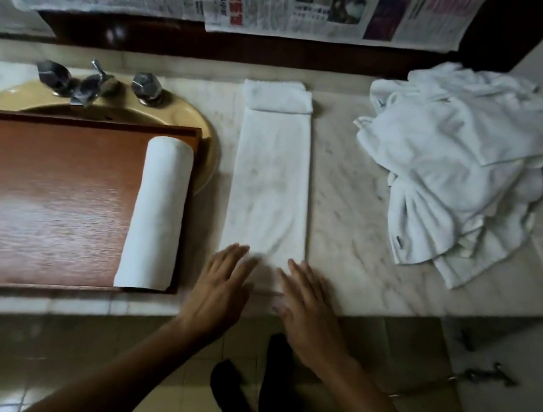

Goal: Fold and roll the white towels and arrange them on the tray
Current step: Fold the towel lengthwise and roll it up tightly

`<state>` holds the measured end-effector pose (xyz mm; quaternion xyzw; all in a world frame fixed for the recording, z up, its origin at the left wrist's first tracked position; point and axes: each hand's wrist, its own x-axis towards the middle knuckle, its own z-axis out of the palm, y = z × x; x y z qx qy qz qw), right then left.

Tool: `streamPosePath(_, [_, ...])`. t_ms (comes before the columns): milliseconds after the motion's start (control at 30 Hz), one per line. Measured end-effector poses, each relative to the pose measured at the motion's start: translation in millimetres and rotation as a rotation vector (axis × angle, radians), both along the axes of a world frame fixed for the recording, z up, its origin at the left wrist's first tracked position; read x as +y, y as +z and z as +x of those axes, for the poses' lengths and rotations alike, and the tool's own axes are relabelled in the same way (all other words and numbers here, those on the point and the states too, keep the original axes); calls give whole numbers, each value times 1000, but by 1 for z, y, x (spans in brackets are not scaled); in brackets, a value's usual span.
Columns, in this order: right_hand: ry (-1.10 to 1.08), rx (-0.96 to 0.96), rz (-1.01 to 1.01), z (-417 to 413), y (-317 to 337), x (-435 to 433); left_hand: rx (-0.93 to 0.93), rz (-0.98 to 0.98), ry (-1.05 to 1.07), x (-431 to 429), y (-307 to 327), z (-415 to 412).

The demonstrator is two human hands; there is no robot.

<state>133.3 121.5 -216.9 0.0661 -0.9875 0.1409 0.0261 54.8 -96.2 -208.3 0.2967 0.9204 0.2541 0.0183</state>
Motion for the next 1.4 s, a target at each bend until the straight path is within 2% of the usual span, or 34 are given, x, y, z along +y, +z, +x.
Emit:
streamPosePath(67, [72, -5, 95, 8, -7, -3, -20, -91, -79, -24, -14, 24])
streamPosePath(167, [105, -21, 119, 13, -12, 2, -18, -124, -134, -42, -20, 35])
streamPosePath(433, [131, 144, -13, 18, -11, 18, 58, -101, -198, -45, 2, 42])
streamPosePath(600, [122, 130, -114, 18, 7, 21, -13, -171, -234, -53, -2, 36])
streamPosePath(900, [143, 33, -177, 20, 16, 28, 73, -148, -260, -48, 4, 24])
streamPosePath(1000, [83, -13, -235, 16, 24, 32, 39, -122, -187, -44, 9, 26])
streamPosePath(1267, [-74, -203, -303, 1, 43, 37, -246, 93, 247, -32, 32, 32])
streamPosePath(1400, [-157, -268, -319, -7, 46, 38, -389, 109, 315, -30, 39, 17])
